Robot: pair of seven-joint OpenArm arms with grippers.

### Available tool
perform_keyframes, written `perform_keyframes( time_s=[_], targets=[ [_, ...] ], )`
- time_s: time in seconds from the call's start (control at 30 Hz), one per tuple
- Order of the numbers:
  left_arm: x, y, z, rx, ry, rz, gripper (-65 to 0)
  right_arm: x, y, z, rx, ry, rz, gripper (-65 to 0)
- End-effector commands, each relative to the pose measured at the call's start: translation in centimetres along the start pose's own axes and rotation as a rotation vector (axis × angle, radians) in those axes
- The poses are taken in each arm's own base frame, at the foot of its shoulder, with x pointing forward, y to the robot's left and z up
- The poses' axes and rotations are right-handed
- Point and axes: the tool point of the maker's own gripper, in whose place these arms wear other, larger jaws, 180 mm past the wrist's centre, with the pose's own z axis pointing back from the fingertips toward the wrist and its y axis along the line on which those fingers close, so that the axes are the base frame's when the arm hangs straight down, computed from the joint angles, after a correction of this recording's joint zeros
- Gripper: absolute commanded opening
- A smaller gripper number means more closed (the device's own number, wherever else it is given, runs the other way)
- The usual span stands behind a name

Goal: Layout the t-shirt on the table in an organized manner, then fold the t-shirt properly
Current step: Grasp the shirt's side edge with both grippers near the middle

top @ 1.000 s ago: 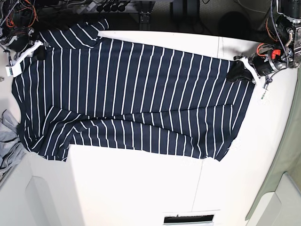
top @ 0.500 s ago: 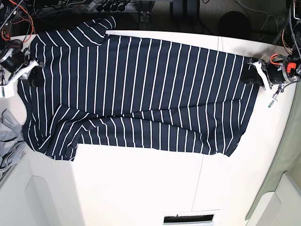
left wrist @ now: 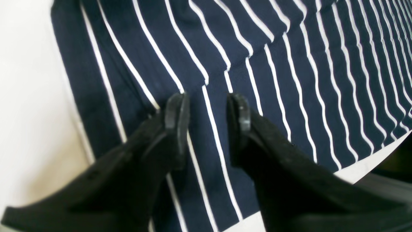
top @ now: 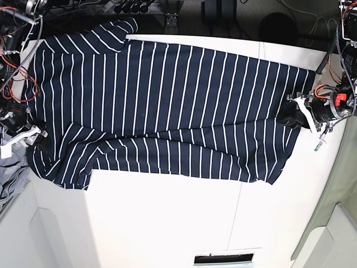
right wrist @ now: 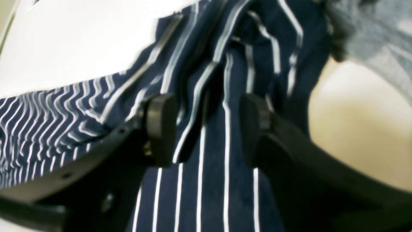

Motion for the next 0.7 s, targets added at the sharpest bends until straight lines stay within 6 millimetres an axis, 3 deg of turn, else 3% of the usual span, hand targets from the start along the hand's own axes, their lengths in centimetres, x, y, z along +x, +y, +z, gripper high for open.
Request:
perform_keyframes(
  time_s=[0.0,0.2,0.3,0.37,0.5,0.67],
  targets=[
    [1.6,0.5,0.6,0.007,-0.050,-0.011,-42.4,2.2,0.7,-0.3,0.027,-0.051,0.001,-34.0],
    [1.1,0.5,-0.1,0.015,-0.046,-0.008,-41.9,-0.4,3.2,-3.0,0.086,0.009,-0.018,-34.0],
    [1.4,0.8,-0.2,0.041,-0.060,-0.031,-32.9,-2.0,5.2,-4.1,0.109,0.055,0.037,-34.0],
    [1.7,1.1,-0.1,0.058,-0.074,-0.031,-30.6,-2.9,6.2,-4.6,0.120,0.078,0.051,-34.0],
    [1.8,1.5,-0.1,0.076,-0.080,-0.041,-30.6,-3.4,7.4,-5.1,0.143,0.080,0.044,-34.0],
    [2.6,2.6,-0.2,0.126,-0.112,0.004,-30.6,-3.3,7.5,-5.2,0.143,0.068,0.045,-34.2]
  ],
)
